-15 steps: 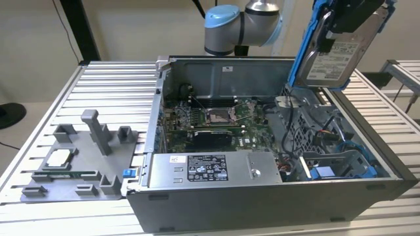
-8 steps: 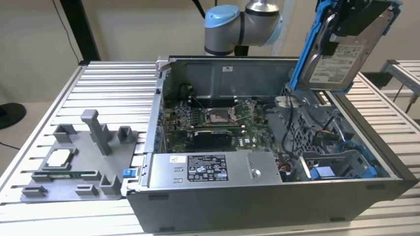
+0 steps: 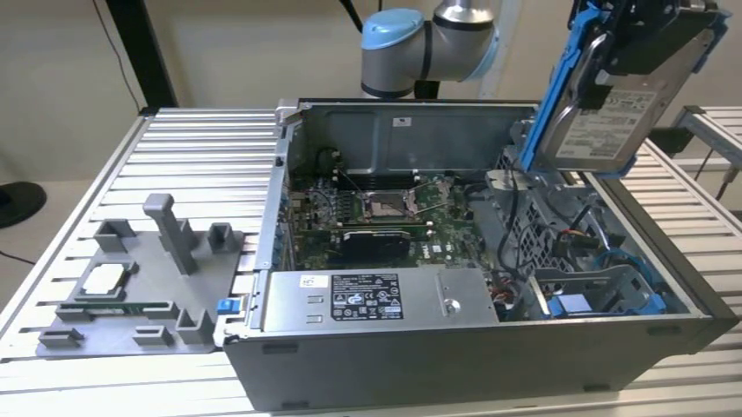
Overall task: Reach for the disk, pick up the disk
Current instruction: 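Pick up the disk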
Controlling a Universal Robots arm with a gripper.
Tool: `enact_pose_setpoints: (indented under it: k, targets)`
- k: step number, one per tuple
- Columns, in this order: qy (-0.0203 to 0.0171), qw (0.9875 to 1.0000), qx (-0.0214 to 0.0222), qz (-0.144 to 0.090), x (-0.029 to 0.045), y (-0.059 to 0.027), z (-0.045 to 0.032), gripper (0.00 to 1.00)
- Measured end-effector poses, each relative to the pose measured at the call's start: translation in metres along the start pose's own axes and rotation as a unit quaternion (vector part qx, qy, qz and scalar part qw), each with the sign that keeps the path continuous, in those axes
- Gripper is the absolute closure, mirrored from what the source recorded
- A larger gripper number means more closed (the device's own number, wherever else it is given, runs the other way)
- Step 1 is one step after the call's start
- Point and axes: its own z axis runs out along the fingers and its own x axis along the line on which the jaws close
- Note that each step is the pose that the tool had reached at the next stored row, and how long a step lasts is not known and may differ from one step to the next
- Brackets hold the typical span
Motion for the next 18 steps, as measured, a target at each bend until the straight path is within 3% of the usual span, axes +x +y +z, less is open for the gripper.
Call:
enact_pose_setpoints:
  k: [18]
  targets:
    - [0.0000,1.0000,-0.0002,0.000,0.0312,-0.0032,-0.0012,1.00]
